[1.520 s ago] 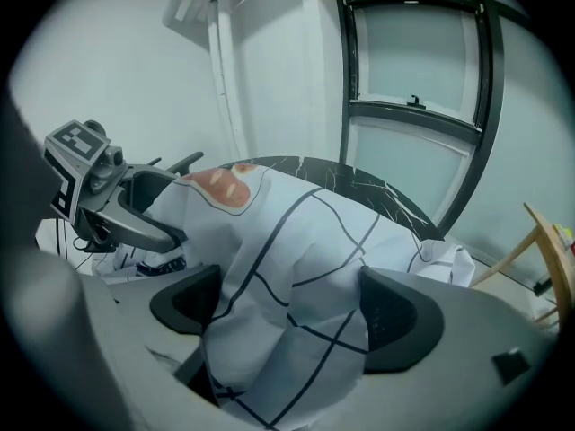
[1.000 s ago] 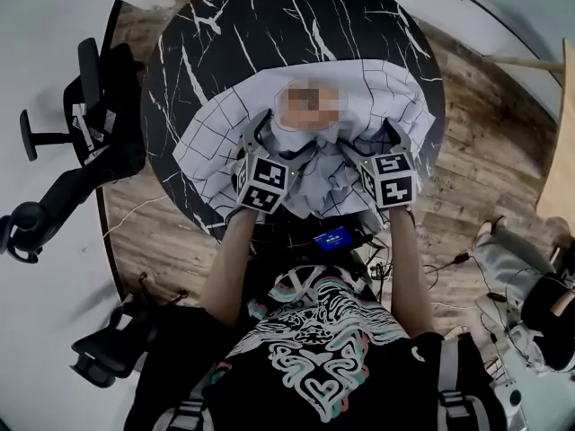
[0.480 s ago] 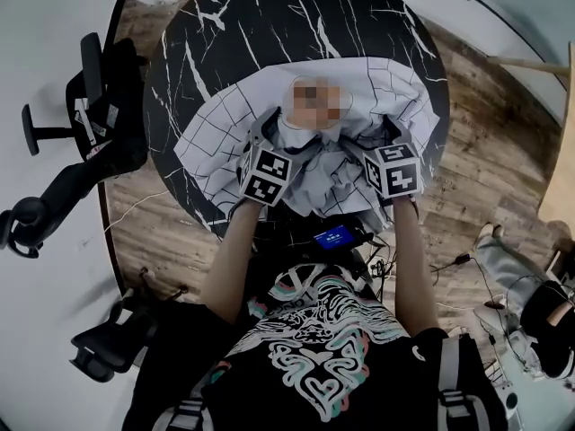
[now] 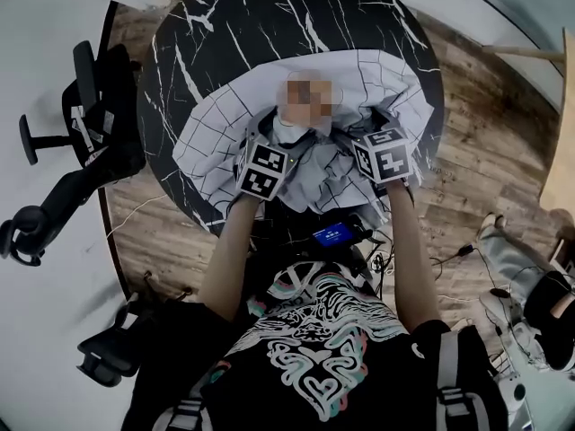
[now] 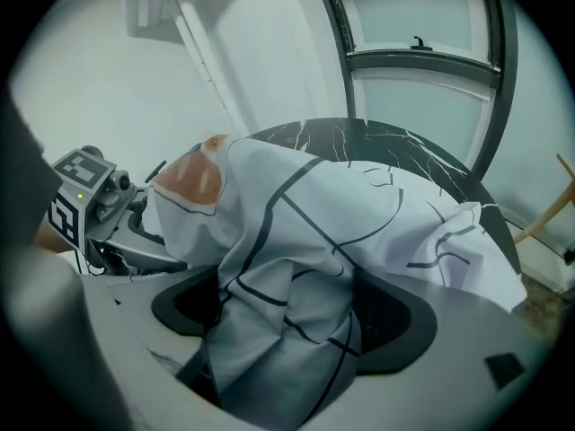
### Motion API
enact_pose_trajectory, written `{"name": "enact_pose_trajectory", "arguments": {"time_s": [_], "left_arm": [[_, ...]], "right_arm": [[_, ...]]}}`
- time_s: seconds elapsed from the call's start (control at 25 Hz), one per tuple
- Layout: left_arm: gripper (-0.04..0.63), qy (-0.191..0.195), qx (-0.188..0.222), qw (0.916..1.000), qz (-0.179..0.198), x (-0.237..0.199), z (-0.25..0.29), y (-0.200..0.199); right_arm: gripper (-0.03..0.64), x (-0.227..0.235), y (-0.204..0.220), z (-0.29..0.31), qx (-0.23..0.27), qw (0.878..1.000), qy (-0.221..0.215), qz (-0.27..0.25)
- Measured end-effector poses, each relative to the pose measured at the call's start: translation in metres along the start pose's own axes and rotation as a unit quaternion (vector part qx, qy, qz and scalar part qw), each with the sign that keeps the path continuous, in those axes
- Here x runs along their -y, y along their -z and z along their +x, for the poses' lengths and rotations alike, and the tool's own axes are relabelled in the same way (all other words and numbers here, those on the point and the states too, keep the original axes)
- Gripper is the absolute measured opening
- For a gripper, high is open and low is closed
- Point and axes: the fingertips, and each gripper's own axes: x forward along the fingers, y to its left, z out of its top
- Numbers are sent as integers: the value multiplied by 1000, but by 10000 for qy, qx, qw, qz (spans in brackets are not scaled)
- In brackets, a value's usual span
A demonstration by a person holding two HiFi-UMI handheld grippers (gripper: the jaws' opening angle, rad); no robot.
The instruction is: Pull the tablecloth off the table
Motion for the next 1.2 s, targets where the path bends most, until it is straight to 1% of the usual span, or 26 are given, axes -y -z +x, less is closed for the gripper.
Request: {"name": "enact_pose_trajectory", "arguments": {"time_s": [0.24, 0.32, 0.4, 0.6, 0.8, 0.96, 1.2], "left_arm": [[399, -14, -72, 10000, 41, 1, 0, 1], [374, 23, -82, 10000, 49, 2, 1, 1], [349, 30, -95, 9999, 73, 3, 1, 1], [324, 19, -82, 9999, 65, 2, 2, 0], [278, -49, -90, 9999, 120, 6, 1, 1], [221, -164, -25, 9998, 149, 8, -1, -3], [183, -218, 12, 9997, 121, 7, -3, -2]], "right_arm": [[419, -5, 1, 2, -30, 10000, -32, -36], [402, -7, 0, 2, -20, 10000, -42, -62], [379, -9, 0, 4, 67, 9999, -62, -99], [308, -14, -1, 7, 146, 9995, -147, -225], [265, -21, -3, 3, 284, 9990, -162, -293], [236, -24, -4, 2, 332, 9988, -133, -340], [208, -28, -4, 2, 324, 9987, -172, -353]]}}
